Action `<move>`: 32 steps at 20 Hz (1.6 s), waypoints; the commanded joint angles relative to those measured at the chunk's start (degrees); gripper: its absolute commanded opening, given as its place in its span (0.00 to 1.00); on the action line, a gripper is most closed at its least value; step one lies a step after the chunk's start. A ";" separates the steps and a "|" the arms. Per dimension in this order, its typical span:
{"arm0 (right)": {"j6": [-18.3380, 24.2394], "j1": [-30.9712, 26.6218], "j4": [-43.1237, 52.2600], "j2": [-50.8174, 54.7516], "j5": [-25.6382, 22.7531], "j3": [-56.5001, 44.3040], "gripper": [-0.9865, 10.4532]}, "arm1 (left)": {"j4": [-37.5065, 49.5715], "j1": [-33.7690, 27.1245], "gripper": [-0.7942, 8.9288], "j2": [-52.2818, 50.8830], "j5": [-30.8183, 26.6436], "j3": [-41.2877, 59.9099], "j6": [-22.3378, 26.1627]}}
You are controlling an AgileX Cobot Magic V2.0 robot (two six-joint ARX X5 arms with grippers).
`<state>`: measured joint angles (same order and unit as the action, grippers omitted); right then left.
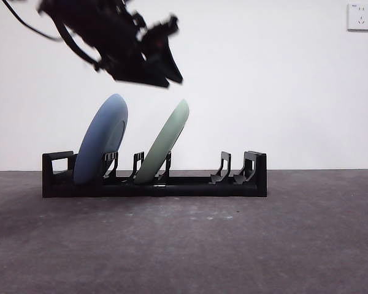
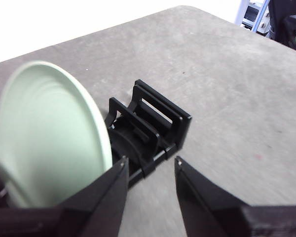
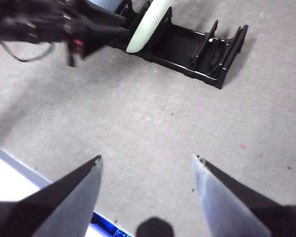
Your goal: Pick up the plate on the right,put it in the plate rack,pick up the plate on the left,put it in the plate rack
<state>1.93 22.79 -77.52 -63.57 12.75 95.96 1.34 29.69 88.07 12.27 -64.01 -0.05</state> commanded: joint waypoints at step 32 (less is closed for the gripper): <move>8.79 0.09 5.16 0.09 21.38 -17.49 0.08 | -54.86 0.04 0.07 -49.75 0.15 -0.28 0.22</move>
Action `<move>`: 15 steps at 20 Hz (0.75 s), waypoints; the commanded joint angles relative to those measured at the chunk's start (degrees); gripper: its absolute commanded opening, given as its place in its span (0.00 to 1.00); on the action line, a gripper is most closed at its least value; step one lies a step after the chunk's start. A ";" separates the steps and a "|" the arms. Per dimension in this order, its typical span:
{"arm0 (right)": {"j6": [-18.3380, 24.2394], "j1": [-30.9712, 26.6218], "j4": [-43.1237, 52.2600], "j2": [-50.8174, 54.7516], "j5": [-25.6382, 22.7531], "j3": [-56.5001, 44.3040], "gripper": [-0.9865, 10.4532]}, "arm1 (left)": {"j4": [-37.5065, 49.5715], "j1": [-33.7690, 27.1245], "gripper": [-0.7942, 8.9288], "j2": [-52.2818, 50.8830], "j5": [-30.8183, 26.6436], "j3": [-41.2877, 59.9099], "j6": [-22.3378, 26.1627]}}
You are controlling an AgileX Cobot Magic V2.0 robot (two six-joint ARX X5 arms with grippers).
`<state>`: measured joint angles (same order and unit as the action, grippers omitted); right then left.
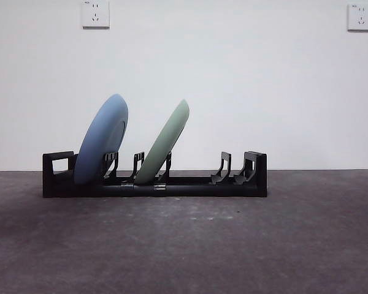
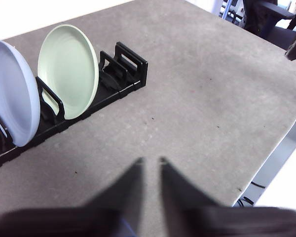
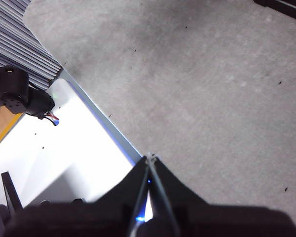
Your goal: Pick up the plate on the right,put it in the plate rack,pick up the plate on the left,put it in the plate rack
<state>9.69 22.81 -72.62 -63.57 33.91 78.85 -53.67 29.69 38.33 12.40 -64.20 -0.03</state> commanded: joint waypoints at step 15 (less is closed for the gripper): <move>-0.50 0.04 3.50 0.09 -2.86 -0.37 0.09 | 0.15 0.02 0.08 0.66 -0.02 -0.09 0.22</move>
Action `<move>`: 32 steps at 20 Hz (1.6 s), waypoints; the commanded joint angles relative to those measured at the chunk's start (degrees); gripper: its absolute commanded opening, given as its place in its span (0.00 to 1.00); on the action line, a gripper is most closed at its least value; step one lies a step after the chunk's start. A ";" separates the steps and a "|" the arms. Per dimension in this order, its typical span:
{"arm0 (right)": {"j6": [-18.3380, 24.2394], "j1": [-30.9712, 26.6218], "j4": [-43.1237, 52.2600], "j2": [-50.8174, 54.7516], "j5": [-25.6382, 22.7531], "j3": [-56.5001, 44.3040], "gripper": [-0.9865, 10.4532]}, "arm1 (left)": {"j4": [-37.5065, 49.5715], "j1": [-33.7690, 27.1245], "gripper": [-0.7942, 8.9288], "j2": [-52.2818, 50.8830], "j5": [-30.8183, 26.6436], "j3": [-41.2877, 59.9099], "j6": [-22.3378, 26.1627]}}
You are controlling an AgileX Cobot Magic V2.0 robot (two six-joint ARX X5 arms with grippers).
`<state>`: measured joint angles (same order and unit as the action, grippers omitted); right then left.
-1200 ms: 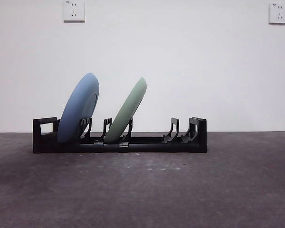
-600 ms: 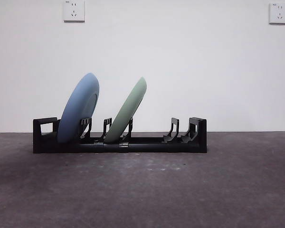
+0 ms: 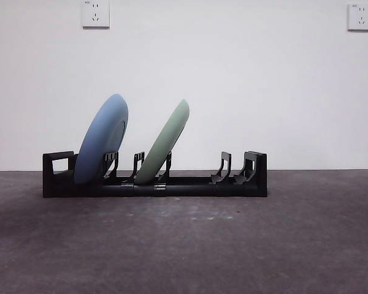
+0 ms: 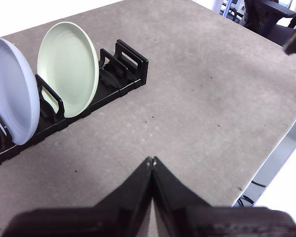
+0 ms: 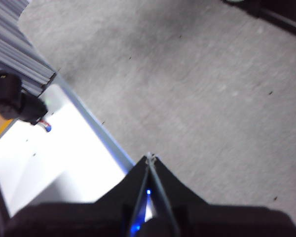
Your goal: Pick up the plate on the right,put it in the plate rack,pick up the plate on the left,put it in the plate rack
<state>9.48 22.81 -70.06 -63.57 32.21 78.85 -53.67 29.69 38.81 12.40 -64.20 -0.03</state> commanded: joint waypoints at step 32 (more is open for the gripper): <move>-0.31 0.04 9.29 0.00 -25.18 -0.37 0.09 | 43.71 -32.02 0.08 -10.71 10.49 22.88 22.27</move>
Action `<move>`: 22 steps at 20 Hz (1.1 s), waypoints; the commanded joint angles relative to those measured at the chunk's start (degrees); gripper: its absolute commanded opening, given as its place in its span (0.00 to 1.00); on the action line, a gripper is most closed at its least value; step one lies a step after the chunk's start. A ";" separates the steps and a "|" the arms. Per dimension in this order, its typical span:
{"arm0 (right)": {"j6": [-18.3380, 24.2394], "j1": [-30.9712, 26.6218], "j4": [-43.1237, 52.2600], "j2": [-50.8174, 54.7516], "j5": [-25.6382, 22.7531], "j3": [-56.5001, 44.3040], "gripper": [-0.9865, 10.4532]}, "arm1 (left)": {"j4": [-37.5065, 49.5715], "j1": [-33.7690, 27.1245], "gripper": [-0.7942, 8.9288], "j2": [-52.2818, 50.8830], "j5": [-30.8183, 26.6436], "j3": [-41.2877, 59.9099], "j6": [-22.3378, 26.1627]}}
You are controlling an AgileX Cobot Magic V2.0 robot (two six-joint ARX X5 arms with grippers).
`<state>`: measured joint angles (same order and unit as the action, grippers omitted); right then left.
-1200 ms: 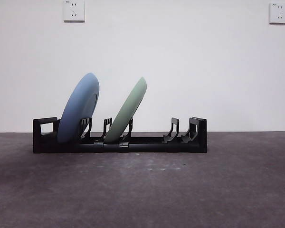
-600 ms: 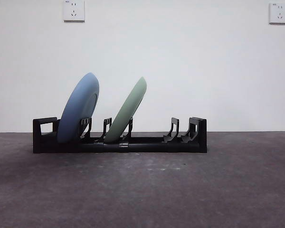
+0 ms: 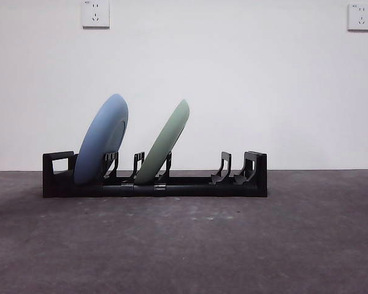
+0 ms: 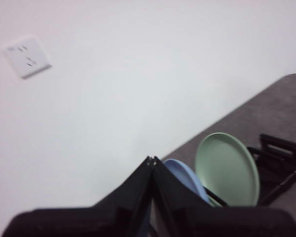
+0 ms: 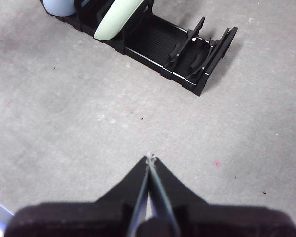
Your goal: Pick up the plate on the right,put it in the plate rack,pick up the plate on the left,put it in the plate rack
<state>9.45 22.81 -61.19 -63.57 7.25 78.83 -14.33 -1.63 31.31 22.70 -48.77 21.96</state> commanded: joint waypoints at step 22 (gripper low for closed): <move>-0.28 0.04 0.42 0.00 -0.22 -0.35 0.09 | 4.61 3.15 0.08 -31.10 -22.71 48.37 -22.38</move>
<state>9.45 22.81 -61.19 -63.57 7.25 78.85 -10.24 1.65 0.32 0.16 -1.04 0.84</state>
